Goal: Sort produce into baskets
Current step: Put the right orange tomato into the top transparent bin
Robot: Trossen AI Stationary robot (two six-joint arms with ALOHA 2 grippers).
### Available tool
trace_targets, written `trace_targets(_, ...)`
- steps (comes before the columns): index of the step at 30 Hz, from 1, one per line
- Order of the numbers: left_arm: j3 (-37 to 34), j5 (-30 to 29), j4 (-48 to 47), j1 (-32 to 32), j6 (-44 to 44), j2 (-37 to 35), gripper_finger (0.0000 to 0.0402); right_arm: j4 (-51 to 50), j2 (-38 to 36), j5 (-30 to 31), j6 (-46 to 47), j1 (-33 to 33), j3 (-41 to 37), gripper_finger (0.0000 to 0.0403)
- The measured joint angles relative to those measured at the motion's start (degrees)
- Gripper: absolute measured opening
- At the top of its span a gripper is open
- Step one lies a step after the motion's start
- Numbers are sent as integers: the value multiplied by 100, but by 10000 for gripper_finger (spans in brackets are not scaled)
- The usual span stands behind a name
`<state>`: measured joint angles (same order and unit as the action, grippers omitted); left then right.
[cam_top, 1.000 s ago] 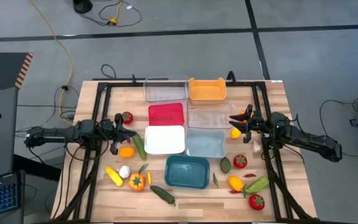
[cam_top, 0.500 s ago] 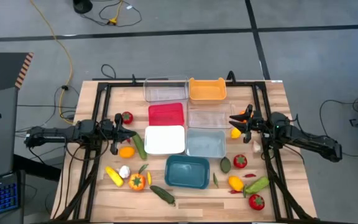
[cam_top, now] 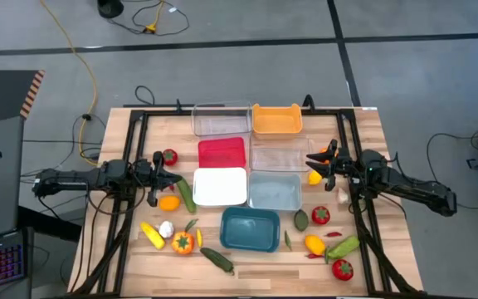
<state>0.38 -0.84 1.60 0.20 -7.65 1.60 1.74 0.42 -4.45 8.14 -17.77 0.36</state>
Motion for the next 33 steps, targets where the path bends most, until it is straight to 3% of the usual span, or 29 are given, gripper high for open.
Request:
trace_targets(18, -1, 1, 1, -1, -47, 1, 0, 111, -1, -20, -57, 3, 0, 150)
trace_targets(25, -2, 0, 1, 1, -51, 1, 0, 157, -1, -22, 388, 5, 0, 150)
trace_targets(33, -2, -139, 21, -1, -537, 1, 0, 199, -1, -20, 409, 6, 0, 156)
